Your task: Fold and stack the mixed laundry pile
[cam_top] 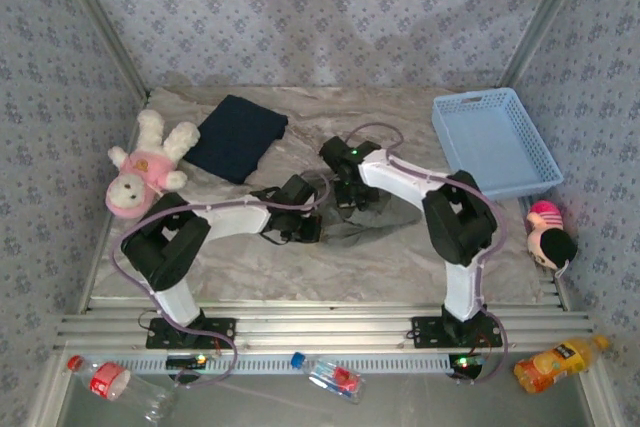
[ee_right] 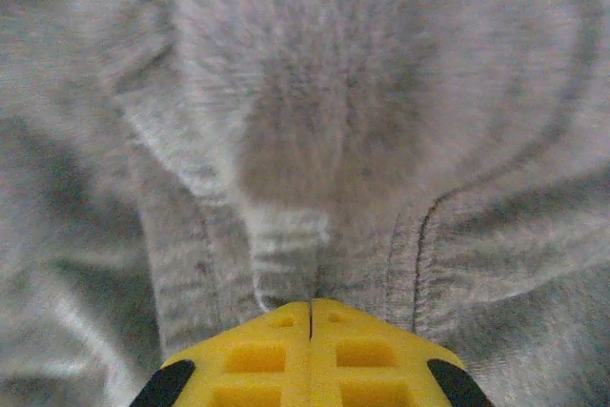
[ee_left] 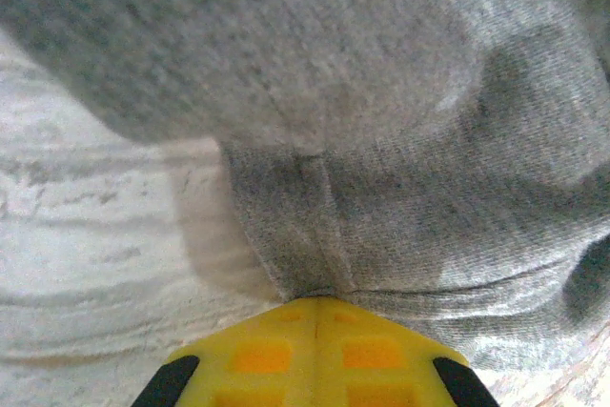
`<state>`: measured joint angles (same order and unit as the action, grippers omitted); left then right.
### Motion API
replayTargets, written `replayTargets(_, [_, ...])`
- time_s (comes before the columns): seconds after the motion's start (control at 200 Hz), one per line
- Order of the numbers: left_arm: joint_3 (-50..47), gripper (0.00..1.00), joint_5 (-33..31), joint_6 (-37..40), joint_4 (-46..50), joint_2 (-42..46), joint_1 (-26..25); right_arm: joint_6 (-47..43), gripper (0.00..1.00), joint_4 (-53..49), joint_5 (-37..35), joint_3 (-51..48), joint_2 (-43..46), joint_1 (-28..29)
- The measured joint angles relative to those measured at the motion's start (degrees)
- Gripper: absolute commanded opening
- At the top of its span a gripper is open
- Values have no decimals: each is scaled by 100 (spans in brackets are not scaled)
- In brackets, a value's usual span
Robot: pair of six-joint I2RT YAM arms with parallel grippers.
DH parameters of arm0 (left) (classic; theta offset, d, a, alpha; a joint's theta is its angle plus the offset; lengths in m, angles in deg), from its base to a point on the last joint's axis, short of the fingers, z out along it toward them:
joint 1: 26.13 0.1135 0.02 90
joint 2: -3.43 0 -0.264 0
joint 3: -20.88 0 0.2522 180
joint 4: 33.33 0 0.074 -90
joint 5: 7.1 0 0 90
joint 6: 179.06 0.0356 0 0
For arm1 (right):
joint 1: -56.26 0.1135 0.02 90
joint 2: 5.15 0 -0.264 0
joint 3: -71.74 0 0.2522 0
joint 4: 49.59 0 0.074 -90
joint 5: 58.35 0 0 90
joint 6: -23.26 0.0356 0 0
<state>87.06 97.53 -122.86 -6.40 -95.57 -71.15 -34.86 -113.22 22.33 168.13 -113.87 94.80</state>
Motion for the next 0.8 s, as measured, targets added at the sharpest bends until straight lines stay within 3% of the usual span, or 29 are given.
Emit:
replayTargets(0.32, [66,0,-4,-11,31,-46,0,66,0,114,730,-59,1910,-511])
replayTargets(0.475, [66,0,-2,-11,28,-48,0,463,0,697,1209,-302,1947,-271])
replayTargets(0.6, [50,0,2,-42,13,-44,0,796,0,1462,1683,-726,1458,122])
replayTargets(0.745, [-81,0,33,-286,22,26,42,1126,25,1989,2232,-935,634,345])
replayTargets(0.799, [-133,0,-76,-315,127,162,109,1207,30,2087,2358,-931,610,321])
